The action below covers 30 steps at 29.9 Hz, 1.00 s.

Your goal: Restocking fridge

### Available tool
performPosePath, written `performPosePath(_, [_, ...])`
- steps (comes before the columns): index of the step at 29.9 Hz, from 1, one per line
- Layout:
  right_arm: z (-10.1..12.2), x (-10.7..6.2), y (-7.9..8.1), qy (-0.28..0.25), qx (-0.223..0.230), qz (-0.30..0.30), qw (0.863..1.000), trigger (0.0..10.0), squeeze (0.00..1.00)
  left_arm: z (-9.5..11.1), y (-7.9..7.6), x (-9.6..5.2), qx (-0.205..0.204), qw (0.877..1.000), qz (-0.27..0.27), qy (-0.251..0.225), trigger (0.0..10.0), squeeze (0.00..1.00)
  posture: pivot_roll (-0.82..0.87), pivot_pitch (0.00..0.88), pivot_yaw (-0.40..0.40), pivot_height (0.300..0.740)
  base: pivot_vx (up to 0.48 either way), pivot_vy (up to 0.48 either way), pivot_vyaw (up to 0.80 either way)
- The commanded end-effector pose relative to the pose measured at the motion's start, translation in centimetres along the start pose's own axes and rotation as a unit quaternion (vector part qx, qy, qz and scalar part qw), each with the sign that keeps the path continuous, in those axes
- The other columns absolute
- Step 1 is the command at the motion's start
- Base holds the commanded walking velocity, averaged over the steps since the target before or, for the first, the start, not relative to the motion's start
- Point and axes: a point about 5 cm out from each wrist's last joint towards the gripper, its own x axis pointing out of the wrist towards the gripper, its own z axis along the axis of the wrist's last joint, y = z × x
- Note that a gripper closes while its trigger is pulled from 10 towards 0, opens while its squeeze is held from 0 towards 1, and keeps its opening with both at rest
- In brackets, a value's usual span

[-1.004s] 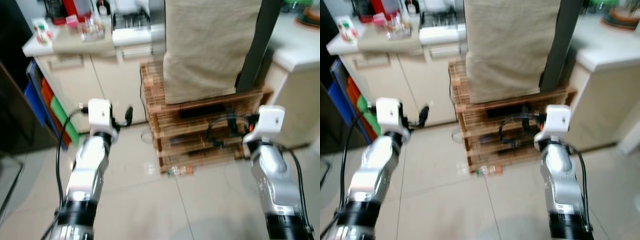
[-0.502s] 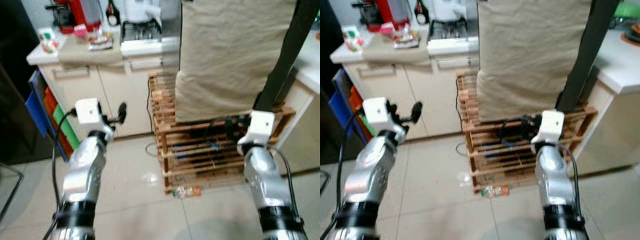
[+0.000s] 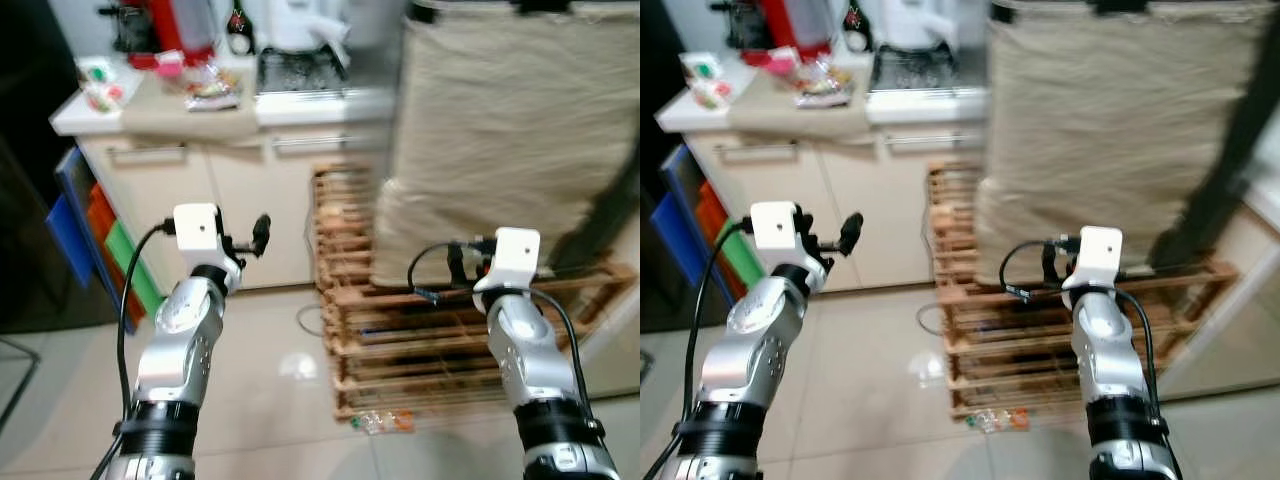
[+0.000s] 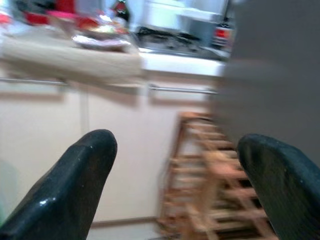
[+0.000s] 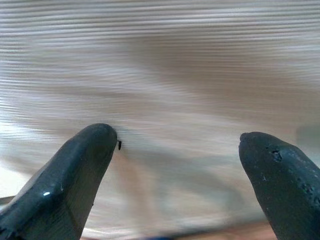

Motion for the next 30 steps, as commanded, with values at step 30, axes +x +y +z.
performPosePath(30, [4.0,-1.8,-0.5,-0.139,-0.061,-0.048,0.987,10.0,0.00,0.2,-2.3,1.3,0.006,0.991,-0.133,-0.002,10.0,0.00,-0.16,0.000,0.075,0.740,0.008,0.157,-0.51])
